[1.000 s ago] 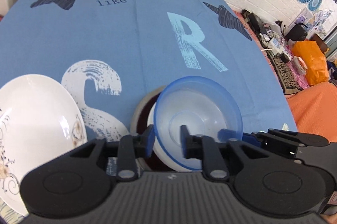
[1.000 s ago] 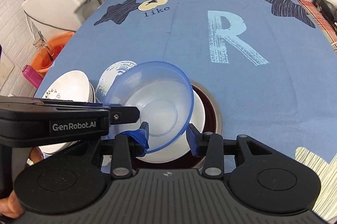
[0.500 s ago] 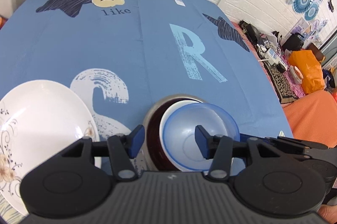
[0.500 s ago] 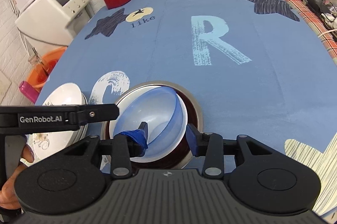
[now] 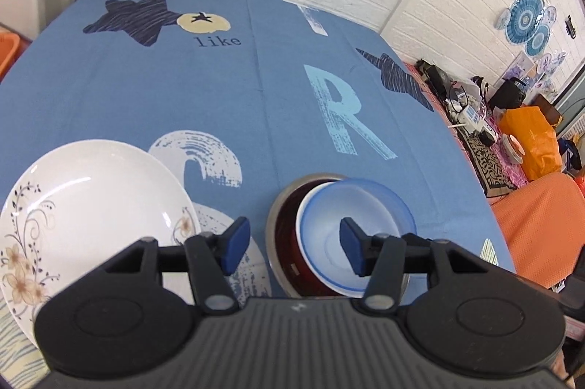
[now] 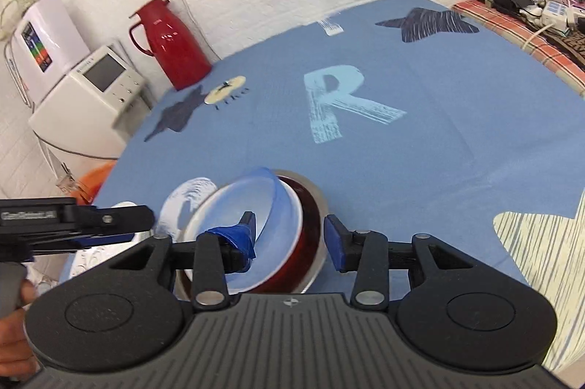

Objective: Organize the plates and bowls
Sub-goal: 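Open both grippers and withdraw from the blue bowl, then grasp the rim of the steel bowl stack with both grippers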

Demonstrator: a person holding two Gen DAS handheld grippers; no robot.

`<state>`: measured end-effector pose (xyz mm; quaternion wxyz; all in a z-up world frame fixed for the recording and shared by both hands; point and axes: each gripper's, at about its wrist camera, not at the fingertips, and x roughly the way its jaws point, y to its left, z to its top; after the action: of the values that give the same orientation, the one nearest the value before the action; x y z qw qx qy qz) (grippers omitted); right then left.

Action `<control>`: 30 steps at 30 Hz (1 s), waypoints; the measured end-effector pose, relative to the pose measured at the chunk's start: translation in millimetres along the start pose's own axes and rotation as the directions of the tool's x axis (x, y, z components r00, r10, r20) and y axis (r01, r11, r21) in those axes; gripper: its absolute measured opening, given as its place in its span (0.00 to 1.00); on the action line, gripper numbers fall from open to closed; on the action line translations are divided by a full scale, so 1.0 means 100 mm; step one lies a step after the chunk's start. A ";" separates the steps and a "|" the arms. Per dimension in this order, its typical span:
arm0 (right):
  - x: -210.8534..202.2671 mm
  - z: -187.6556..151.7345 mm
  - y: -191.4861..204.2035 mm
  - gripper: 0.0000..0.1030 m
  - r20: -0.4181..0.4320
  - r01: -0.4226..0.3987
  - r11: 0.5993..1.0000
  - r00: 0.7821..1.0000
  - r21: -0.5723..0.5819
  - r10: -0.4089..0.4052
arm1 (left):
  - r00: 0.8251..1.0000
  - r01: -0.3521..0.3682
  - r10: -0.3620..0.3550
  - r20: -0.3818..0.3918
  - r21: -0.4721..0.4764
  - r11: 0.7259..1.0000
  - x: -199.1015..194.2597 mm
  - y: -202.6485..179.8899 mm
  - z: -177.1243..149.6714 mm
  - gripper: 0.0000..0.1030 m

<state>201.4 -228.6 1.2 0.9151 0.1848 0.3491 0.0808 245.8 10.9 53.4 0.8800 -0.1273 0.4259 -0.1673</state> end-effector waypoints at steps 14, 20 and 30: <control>-0.34 -0.06 -0.21 0.26 0.043 0.036 0.998 0.998 0.050 -0.038 | 0.999 -0.032 0.033 -0.032 0.029 0.999 0.04 0.20 0.11 0.55; -0.19 -0.14 -0.25 0.26 -0.031 0.013 0.997 0.999 0.081 -0.010 | 0.987 0.003 0.025 -0.158 0.175 0.985 0.19 0.27 0.31 0.56; 0.12 -0.13 -0.28 0.28 -0.118 0.064 0.992 0.992 0.113 -0.051 | 0.980 0.023 0.033 -0.194 0.280 0.960 0.37 0.29 0.40 0.58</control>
<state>201.7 -247.4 -26.1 0.8832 0.2226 0.4103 0.0444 304.8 25.8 41.1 0.8431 0.0169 0.4832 -0.2355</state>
